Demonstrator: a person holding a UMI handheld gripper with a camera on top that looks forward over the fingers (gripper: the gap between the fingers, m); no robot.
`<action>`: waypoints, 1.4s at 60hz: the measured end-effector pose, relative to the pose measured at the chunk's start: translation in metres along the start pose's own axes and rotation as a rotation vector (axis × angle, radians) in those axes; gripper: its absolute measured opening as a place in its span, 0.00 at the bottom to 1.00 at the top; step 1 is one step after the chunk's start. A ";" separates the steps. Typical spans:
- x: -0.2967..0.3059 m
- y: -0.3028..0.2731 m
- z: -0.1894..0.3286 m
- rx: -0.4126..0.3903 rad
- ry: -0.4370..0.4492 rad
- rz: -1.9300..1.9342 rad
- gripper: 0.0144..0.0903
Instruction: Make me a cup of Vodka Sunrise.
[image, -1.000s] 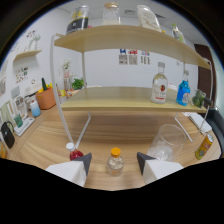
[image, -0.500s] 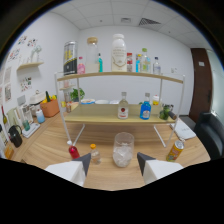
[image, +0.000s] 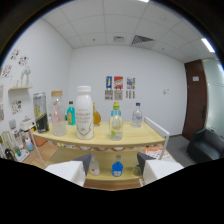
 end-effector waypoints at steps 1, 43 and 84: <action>0.001 -0.008 0.005 0.011 -0.002 -0.001 0.95; 0.000 -0.049 0.117 0.001 -0.002 0.046 0.29; 0.005 0.050 0.017 -0.055 -0.007 0.099 0.28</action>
